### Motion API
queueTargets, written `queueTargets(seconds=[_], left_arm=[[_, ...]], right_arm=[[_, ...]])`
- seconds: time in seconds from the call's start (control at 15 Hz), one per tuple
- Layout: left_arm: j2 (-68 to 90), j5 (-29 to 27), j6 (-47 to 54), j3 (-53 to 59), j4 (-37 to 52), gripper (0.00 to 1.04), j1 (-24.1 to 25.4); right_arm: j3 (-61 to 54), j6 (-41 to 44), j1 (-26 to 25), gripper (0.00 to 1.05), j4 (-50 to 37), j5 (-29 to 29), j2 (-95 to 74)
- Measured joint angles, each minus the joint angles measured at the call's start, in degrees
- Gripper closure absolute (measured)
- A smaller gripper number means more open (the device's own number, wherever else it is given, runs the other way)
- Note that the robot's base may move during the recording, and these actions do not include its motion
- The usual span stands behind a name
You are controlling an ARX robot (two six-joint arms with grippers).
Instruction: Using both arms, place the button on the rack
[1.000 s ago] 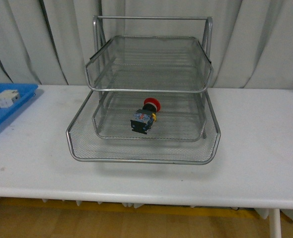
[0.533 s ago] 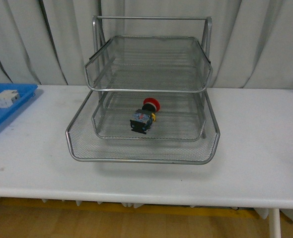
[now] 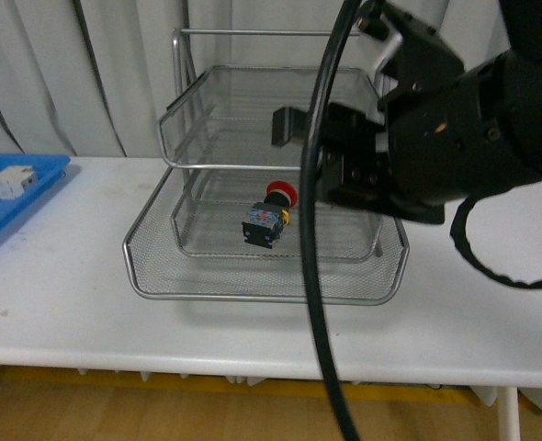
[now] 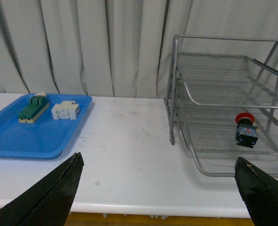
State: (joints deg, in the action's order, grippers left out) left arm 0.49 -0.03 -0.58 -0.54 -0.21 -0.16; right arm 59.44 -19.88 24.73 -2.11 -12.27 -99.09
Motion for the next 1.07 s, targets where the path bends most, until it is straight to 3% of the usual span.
queueTargets(seconds=[0.13, 0.2, 0.6, 1.07], left_arm=[[0.00, 0.00, 0.00, 0.00, 0.00, 0.07, 0.00], [0.00, 0.02, 0.00, 0.00, -0.02, 0.07, 0.00], [0.00, 0.02, 0.02, 0.00, -0.02, 0.07, 0.00], [0.00, 0.00, 0.02, 0.00, 0.00, 0.07, 0.00]], right_arm=[[0.00, 0.22, 2.05, 1.01, 3.43, -0.22, -2.25], [-0.02, 0.77, 2.97, 1.03, 3.65, -0.11, -3.87], [-0.74, 1.22, 8.00, 1.03, 1.88, 3.15, -12.09], [4.68, 1.33, 7.10, 1.03, -2.69, 7.76, -17.99]])
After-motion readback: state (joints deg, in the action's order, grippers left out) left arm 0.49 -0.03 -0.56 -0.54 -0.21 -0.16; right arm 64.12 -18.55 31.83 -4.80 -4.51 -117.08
